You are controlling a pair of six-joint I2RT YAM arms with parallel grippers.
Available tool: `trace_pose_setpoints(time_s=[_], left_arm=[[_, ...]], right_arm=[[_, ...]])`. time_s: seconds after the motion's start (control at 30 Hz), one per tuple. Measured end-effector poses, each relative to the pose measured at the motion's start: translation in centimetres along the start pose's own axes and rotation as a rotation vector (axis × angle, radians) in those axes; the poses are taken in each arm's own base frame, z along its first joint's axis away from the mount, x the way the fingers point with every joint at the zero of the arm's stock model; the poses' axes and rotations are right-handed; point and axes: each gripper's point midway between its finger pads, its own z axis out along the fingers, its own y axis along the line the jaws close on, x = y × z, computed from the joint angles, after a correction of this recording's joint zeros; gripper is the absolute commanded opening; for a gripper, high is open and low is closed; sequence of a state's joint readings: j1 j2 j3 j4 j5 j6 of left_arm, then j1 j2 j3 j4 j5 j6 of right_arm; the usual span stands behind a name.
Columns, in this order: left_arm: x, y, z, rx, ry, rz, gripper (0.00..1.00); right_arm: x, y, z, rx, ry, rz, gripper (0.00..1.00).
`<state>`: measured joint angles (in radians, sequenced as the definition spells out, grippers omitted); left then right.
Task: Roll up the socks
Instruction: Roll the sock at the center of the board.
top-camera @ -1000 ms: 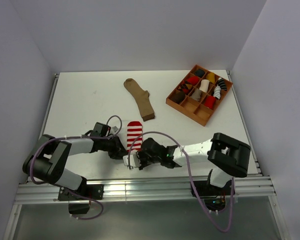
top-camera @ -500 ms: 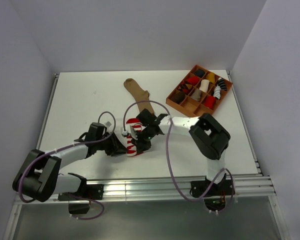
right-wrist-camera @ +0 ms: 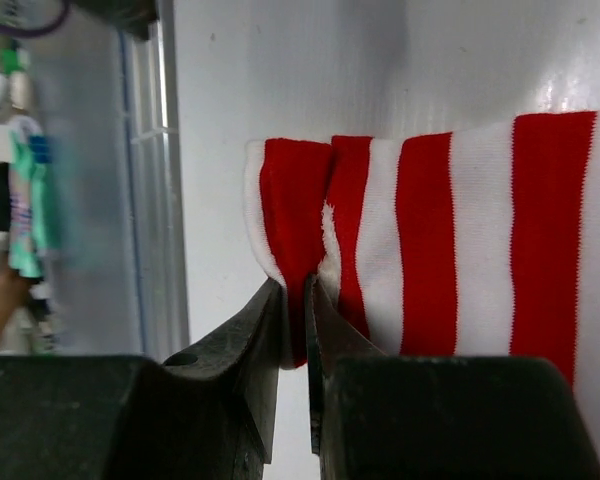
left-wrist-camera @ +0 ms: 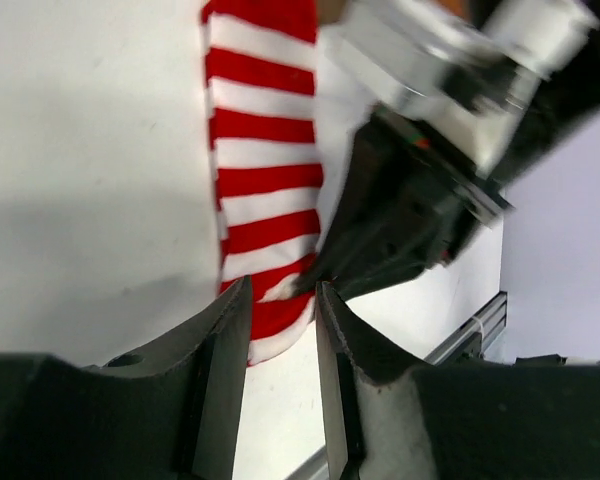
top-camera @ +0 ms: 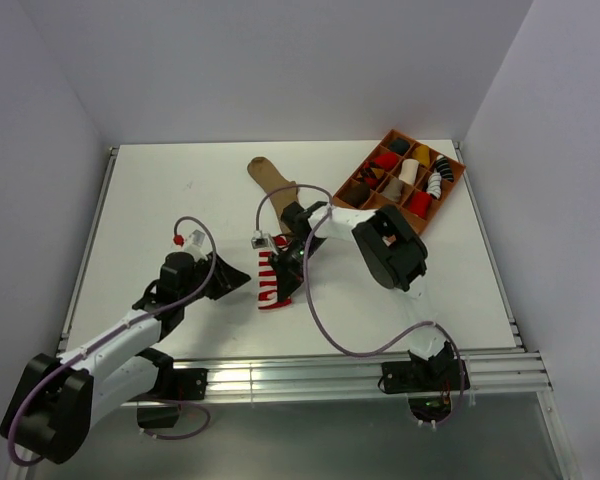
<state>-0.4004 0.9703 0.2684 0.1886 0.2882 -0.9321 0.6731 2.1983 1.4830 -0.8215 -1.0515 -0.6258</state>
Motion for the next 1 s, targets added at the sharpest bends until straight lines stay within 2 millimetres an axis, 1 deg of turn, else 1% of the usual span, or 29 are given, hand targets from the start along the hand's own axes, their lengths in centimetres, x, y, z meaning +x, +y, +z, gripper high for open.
trace_pose_setpoints(time_s=[0.1,0.17,0.33,0.37,0.43,0.6,0.73,0.83,1.0], left_arm=[[-0.3,-1.1,0.4,0.038,-0.030,0.039,0.38],[-0.1,-1.8,0.9,0.061,-0.035,0.072,0.38],[1.9,-2.6,2.3,0.096,0.008,0.144,0.38],[2.3,-2.8,2.6,0.107,0.015,0.157,0.41],[2.7,-3.2,3.0,0.132,0.017,0.173,0.42],[3.3,-2.9,4.2,0.157,0.028,0.201,0.45],[4.5,-2.4,5.1,0.169,0.068,0.226,0.48],[5.0,-2.3,5.3,0.188,0.082,0.237,0.48],[5.3,-2.5,5.5,0.221,0.090,0.254,0.47]], right_arm=[[-0.2,-0.3,-0.3,-0.054,-0.013,0.082,0.14],[-0.4,-0.6,-0.5,-0.081,-0.024,0.126,0.14],[-0.1,-0.9,-1.2,-0.116,-0.046,0.226,0.14],[-0.1,-1.0,-1.3,-0.119,-0.050,0.239,0.14],[-0.1,-1.1,-1.5,-0.124,-0.057,0.270,0.13],[0.0,-1.4,-1.6,-0.143,-0.071,0.342,0.13],[-0.1,-1.6,-1.9,-0.149,-0.082,0.383,0.13],[-0.2,-2.0,-2.1,-0.154,-0.094,0.417,0.13],[-0.1,-2.4,-2.6,-0.163,-0.109,0.477,0.13]])
